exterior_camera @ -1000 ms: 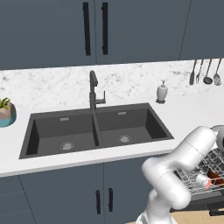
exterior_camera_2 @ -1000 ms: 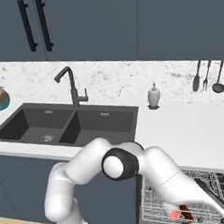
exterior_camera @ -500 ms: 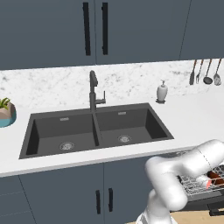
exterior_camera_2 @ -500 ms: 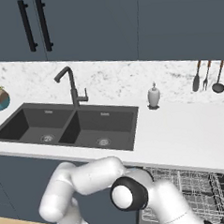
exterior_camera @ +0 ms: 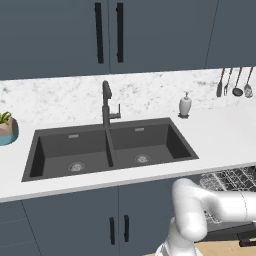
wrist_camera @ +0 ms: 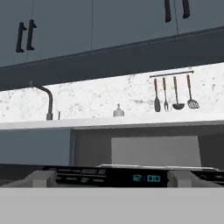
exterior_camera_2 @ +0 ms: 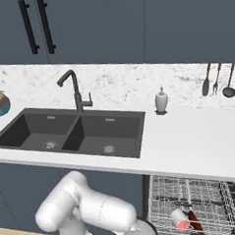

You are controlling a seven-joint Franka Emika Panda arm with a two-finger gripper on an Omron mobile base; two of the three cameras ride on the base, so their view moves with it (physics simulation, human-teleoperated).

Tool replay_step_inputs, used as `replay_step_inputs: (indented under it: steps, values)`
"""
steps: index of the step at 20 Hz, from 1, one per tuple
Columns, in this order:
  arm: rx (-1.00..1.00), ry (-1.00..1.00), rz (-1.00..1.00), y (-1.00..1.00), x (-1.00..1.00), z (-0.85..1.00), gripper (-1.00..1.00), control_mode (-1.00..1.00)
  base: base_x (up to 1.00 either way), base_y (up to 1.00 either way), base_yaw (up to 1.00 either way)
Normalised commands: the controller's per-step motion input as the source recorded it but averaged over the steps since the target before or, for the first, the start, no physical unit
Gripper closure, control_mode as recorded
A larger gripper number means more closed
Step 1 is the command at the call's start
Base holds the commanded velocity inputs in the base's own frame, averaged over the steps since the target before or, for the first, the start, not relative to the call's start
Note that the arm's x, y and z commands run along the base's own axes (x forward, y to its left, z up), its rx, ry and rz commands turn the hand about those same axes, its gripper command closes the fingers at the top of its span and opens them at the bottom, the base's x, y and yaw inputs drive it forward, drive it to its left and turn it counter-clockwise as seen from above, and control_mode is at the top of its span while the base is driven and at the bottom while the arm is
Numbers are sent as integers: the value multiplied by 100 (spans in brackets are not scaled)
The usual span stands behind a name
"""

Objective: Pick up the cup and bowl from the counter, place them in the dishwasher, and close the dishwasher door.

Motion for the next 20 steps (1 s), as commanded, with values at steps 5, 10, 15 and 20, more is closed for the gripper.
replay_step_inputs:
  steps: [5,10,15,20]
  values:
    - [-1,-19,2,10,11,-41,-100,-100,0,0,0]
    - [-4,-7,0,-2,22,-64,-100,-100,0,0,0]
    - [0,-5,-1,-33,27,-61,-100,-100,0,0,0]
    - [1,0,-7,-51,8,-13,-100,-100,0,0,0]
